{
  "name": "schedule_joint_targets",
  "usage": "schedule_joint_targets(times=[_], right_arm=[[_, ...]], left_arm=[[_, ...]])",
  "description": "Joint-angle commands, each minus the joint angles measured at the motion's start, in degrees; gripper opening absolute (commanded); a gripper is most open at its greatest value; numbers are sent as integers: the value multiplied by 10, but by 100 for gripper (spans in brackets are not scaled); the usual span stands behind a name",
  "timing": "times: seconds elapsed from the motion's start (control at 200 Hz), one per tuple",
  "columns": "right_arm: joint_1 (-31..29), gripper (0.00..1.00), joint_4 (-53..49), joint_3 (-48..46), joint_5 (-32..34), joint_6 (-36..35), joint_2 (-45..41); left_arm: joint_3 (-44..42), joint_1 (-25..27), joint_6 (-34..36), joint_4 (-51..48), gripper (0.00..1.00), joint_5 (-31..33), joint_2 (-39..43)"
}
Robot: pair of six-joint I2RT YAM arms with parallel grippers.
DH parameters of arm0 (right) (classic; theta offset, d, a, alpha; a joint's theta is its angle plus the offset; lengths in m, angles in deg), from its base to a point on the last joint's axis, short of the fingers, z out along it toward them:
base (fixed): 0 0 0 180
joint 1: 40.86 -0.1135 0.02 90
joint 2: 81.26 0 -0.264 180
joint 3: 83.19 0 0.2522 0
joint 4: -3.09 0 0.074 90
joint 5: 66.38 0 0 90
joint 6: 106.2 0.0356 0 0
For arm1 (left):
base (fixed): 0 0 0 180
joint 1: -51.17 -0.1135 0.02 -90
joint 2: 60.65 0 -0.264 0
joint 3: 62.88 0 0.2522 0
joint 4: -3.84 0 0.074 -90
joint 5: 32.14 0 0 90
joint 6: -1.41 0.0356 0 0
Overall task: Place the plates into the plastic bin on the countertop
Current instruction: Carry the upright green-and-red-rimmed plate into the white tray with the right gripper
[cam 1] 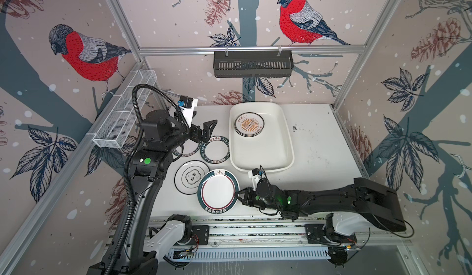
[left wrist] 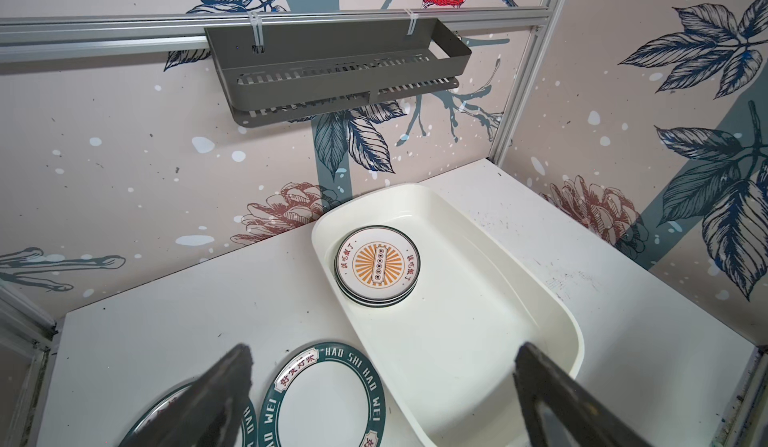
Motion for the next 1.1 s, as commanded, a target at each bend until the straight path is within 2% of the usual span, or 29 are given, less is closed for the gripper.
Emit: schedule_joint_targets(times=[0.0,0.2,0.465,0.68,0.966,1.096], right_arm=[[23,2,-36,21,-14,-44,-28],[98,2,-100,53,-50,-96,-72],[236,2,-144,82,-114,-165,-102],[333,2,-182,105,-158,-213,-118],[420,2,-196,103,-197,-251,-118],[448,2,-200,101,-209,-272,-113]], left_arm=[[-3,-1,13,-14,98,9,8],[-39,-1,25,-8,97,-10,21],[-113,-1,44,10,98,-23,37],[-121,-1,34,11,98,-37,31],[-138,-1,0,33,98,-71,37],[-142,-1,-4,31,98,-66,33]])
